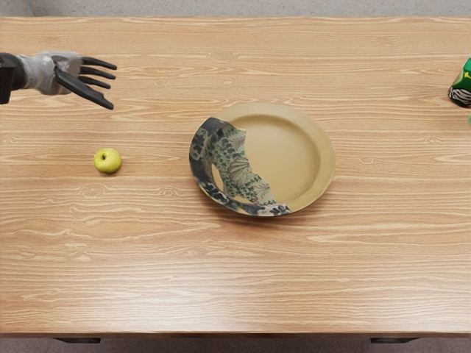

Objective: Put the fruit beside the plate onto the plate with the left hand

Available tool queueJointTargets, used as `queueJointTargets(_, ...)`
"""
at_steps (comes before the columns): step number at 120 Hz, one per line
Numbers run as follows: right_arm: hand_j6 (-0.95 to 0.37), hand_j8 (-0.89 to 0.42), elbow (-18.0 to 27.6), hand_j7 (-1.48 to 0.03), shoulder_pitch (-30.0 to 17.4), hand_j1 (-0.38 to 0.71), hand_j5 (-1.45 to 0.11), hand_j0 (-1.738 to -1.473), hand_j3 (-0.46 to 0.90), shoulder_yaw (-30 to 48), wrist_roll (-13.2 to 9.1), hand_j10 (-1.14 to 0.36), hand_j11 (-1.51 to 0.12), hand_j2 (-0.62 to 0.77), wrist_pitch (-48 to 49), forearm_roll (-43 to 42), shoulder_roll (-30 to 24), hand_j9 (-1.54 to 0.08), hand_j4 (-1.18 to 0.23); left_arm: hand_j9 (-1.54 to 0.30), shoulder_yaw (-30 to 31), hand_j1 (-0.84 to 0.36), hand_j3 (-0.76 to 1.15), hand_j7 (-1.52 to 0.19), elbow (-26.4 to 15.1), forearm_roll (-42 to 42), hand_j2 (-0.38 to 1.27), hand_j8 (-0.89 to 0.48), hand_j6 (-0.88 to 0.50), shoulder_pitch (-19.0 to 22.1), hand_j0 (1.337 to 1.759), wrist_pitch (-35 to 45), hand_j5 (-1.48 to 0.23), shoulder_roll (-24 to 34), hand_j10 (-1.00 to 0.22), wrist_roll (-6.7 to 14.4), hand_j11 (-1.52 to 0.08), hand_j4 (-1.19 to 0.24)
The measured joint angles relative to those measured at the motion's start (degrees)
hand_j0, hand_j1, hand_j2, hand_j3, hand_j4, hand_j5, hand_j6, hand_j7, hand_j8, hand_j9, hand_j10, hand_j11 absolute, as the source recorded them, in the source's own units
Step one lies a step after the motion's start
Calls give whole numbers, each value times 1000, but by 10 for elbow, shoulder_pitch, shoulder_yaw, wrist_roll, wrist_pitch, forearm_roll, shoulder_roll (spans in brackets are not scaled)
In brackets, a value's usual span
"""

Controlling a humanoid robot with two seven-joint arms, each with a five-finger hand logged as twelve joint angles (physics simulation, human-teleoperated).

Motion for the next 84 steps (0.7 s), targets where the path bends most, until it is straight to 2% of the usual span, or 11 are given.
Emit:
queueJointTargets(11, -36, -36, 0, -46, -3, -306, -46, -1657, 0, 0, 0, -36, -46, -7, 0, 0, 0, -46, -36, -311, 0, 63, 0, -311, -4, 5, 48, -240, -241, -3, 1657, 0, -311, -1, -240, 0, -311, -241)
queueJointTargets(18, -36, -36, -1, -46, -7, -306, -46, -1657, 0, 0, -1, -36, -46, -7, 0, 0, 0, -46, -36, -311, 0, 63, 0, -311, -6, 32, 49, -240, -241, -22, 1657, 0, -311, 1, -240, 0, -311, -241)
queueJointTargets(28, -36, -36, -1, -46, -10, -306, -46, -1658, 0, 0, -3, -36, -46, -7, 0, 0, 0, -46, -36, -311, 0, 63, 0, -311, -16, 128, 48, -240, -240, -73, 1658, 0, -311, -3, -239, 1, -311, -240)
queueJointTargets(39, -36, -36, -1, -46, -11, -306, -46, -1658, 0, 0, -4, -36, -46, -7, 0, 0, 0, -46, -36, -311, 1, 63, 0, -311, -61, 258, 48, -240, -240, -118, 1658, 0, -311, -1, -239, 10, -311, -240)
queueJointTargets(54, -36, -36, -1, -46, -12, -306, -46, -1658, 0, 0, -4, -36, -46, -7, 0, 0, 0, -46, -36, -311, 4, 62, 0, -311, -169, 385, 48, -240, -241, -123, 1658, 0, -311, 25, -240, 48, -311, -240)
queueJointTargets(62, -36, -36, -1, -46, -12, -306, -46, -1658, 0, -1, -5, -36, -46, -7, 0, 0, 0, -46, -36, -311, 7, 63, 0, -311, -252, 428, 49, -241, -241, -120, 1658, 0, -311, 43, -240, 85, -311, -241)
queueJointTargets(67, -36, -36, -1, -46, -12, -306, -46, -1658, 0, 0, -5, -36, -46, -7, 0, 0, 0, -46, -36, -311, 19, 63, 0, -311, -307, 453, 49, -241, -242, -130, 1658, 0, -311, 56, -241, 101, -311, -241)
queueJointTargets(75, -36, -36, -1, -46, -12, -306, -46, -1658, 0, 0, -5, -36, -46, -7, 0, 0, 0, -46, -36, -311, 61, 63, 0, -311, -392, 479, 49, -241, -241, -164, 1658, 19, -311, 68, -240, 116, -311, -241)
queueJointTargets(84, -36, -36, -1, -47, -12, -306, -47, -1658, 0, 0, -5, -36, -47, -7, 0, 0, 0, -47, -36, -311, 99, 63, 0, -311, -468, 510, 48, -241, -241, -171, 1658, 71, -311, 76, -240, 125, -311, -241)
